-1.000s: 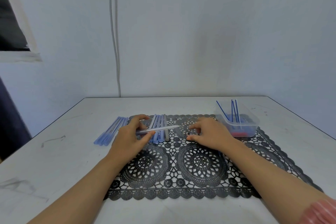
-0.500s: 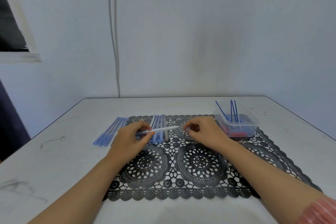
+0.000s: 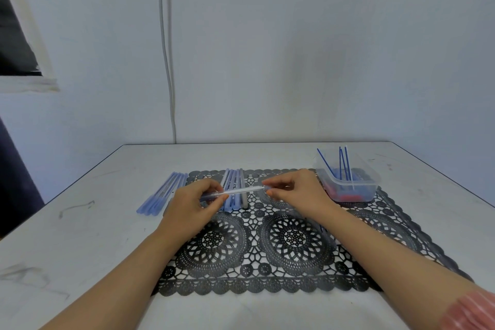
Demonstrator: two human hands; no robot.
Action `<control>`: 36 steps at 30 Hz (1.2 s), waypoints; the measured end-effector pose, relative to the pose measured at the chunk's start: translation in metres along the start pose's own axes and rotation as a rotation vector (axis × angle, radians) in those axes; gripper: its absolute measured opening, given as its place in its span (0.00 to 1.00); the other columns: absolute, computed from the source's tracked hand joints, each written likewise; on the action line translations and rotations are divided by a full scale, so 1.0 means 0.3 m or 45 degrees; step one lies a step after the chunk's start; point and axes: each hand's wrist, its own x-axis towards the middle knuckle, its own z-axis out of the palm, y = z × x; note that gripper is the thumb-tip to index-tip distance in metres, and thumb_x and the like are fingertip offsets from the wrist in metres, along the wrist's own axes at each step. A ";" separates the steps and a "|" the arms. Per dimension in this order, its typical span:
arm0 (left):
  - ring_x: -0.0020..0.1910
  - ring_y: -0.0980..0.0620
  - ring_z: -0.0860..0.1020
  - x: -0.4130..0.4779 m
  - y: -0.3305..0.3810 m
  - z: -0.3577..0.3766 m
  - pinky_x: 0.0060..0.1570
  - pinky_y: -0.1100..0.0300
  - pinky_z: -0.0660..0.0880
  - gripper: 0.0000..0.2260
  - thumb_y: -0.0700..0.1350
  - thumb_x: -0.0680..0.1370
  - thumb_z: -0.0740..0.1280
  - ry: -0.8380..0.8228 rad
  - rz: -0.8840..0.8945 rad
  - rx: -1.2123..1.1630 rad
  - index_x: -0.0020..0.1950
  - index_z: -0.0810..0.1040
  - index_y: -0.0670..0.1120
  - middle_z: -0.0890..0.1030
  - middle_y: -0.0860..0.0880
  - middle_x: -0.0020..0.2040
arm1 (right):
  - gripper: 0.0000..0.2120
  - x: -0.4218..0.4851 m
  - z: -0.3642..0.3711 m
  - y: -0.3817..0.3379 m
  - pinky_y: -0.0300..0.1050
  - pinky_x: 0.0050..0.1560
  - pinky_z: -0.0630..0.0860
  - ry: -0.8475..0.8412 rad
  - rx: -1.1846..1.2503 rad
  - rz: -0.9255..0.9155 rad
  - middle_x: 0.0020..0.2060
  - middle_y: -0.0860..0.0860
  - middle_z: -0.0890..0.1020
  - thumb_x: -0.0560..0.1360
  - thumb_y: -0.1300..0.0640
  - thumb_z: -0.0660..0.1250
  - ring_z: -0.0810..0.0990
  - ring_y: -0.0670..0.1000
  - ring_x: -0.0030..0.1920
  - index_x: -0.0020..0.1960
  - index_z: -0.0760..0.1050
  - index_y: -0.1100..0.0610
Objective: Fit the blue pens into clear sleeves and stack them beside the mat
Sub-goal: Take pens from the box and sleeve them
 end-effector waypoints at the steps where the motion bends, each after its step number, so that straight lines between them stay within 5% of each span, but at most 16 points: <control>1: 0.41 0.60 0.79 0.000 -0.001 0.000 0.42 0.67 0.76 0.06 0.43 0.72 0.73 0.000 0.000 -0.001 0.45 0.79 0.53 0.81 0.57 0.39 | 0.11 0.000 0.001 0.000 0.30 0.47 0.75 0.002 0.008 -0.002 0.42 0.47 0.84 0.70 0.62 0.72 0.81 0.42 0.43 0.52 0.82 0.54; 15: 0.40 0.60 0.79 -0.001 0.000 -0.004 0.41 0.65 0.77 0.06 0.43 0.72 0.73 -0.025 0.000 0.005 0.45 0.79 0.53 0.81 0.59 0.38 | 0.10 -0.005 0.015 0.003 0.24 0.40 0.69 -0.026 -0.034 -0.098 0.38 0.42 0.81 0.72 0.62 0.71 0.77 0.31 0.37 0.53 0.82 0.53; 21: 0.41 0.61 0.79 -0.002 0.000 -0.004 0.43 0.65 0.77 0.06 0.42 0.72 0.73 -0.045 0.010 0.001 0.45 0.80 0.52 0.81 0.59 0.39 | 0.10 -0.011 0.018 -0.001 0.32 0.40 0.74 -0.029 -0.059 -0.107 0.39 0.42 0.82 0.73 0.60 0.70 0.80 0.44 0.40 0.53 0.82 0.52; 26: 0.41 0.59 0.79 -0.005 0.004 -0.006 0.42 0.65 0.76 0.07 0.41 0.72 0.72 -0.042 0.022 -0.006 0.44 0.79 0.52 0.81 0.58 0.38 | 0.10 -0.010 0.016 -0.002 0.27 0.35 0.68 -0.058 -0.077 -0.145 0.38 0.39 0.80 0.74 0.59 0.69 0.74 0.34 0.34 0.55 0.81 0.52; 33: 0.40 0.58 0.79 -0.004 0.005 -0.008 0.41 0.61 0.77 0.06 0.42 0.72 0.72 -0.051 0.041 -0.004 0.45 0.79 0.52 0.81 0.57 0.38 | 0.16 -0.016 0.026 0.004 0.36 0.38 0.73 -0.104 0.047 -0.185 0.36 0.46 0.82 0.78 0.61 0.62 0.77 0.49 0.34 0.58 0.75 0.42; 36: 0.39 0.58 0.80 -0.005 0.010 -0.008 0.40 0.62 0.77 0.05 0.42 0.73 0.72 -0.043 0.049 -0.004 0.45 0.79 0.52 0.81 0.57 0.38 | 0.14 -0.016 0.028 0.004 0.29 0.38 0.70 -0.086 -0.014 -0.199 0.34 0.43 0.80 0.77 0.60 0.63 0.75 0.39 0.33 0.61 0.73 0.48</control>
